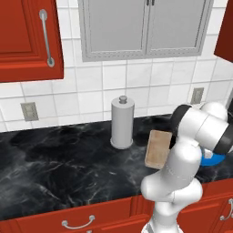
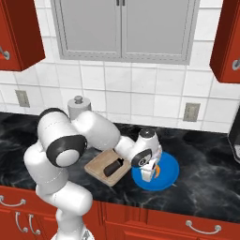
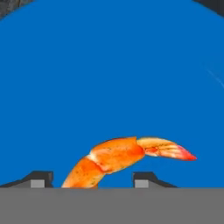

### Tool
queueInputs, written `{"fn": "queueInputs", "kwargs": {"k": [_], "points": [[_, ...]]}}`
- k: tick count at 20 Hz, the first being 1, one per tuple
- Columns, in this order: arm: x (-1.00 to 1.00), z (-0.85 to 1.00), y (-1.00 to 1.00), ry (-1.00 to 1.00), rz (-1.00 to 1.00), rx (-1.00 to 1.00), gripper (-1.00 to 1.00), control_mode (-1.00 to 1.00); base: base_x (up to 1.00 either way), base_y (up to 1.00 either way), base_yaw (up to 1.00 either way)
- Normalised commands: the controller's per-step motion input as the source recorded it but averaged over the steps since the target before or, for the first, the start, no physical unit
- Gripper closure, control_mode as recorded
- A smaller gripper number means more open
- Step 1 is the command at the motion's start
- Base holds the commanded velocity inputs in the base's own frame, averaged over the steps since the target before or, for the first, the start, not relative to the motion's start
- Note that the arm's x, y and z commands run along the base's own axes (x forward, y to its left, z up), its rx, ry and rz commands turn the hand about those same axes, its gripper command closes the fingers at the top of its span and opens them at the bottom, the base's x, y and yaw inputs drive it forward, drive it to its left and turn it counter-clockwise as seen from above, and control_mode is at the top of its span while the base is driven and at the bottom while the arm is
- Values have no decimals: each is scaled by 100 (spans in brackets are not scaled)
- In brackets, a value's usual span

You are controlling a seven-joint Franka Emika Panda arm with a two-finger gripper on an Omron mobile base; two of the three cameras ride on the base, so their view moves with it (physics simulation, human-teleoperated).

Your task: Pick up the knife from the drawer and place it on the cutting board. Then place the meat from the plate to the cutting board.

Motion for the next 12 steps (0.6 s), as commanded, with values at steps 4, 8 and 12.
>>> {"fn": "queueInputs", "kwargs": {"k": [4,8,12], "points": [[-78,-89,100,29,-1,0,100,-100,0,0,0],[-55,-49,81,41,-1,5,100,-100,0,0,0],[-31,-14,46,41,-2,8,100,-100,0,0,0]]}}
